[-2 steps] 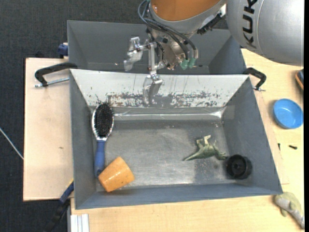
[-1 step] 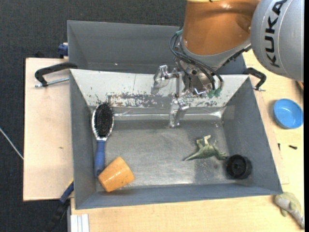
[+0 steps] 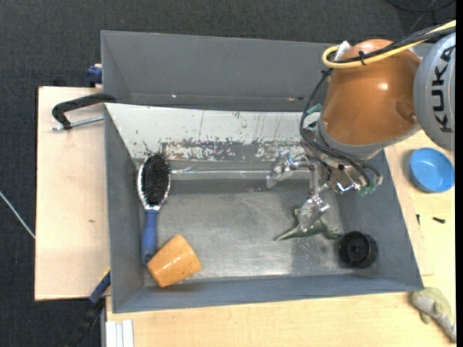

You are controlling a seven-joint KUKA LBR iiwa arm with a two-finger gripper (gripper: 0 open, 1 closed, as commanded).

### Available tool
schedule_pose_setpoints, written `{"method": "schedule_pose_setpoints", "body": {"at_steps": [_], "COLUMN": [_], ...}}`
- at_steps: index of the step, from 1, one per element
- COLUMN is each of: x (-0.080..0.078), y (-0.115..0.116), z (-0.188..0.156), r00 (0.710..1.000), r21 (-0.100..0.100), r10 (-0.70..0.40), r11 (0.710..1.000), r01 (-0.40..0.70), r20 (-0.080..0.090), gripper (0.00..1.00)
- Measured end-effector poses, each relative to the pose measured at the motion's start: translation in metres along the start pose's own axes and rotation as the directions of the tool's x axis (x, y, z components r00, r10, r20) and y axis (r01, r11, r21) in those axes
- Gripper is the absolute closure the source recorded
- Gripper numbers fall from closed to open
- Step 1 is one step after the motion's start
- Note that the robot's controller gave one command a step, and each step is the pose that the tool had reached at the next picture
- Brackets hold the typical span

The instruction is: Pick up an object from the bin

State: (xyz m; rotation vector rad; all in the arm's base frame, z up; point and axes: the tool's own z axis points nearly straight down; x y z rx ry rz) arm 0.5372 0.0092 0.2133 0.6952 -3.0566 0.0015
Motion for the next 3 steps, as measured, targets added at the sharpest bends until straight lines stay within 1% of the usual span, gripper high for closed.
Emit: {"method": "schedule_pose_setpoints", "body": {"at_steps": [1,2,3], "x": [0.035,0.032,0.018], "y": [-0.068,-0.067,-0.091], "z": [0.145,0.141,-0.040], "r00": [0.993,0.992,0.967], "r21": [0.002,0.006,0.013], "r10": [-0.121,-0.125,-0.254], "r11": [0.993,0.992,0.967], "r01": [0.121,0.125,0.254], "r20": [0.011,0.017,0.018], "gripper": [0.00,1.00,1.00]}}
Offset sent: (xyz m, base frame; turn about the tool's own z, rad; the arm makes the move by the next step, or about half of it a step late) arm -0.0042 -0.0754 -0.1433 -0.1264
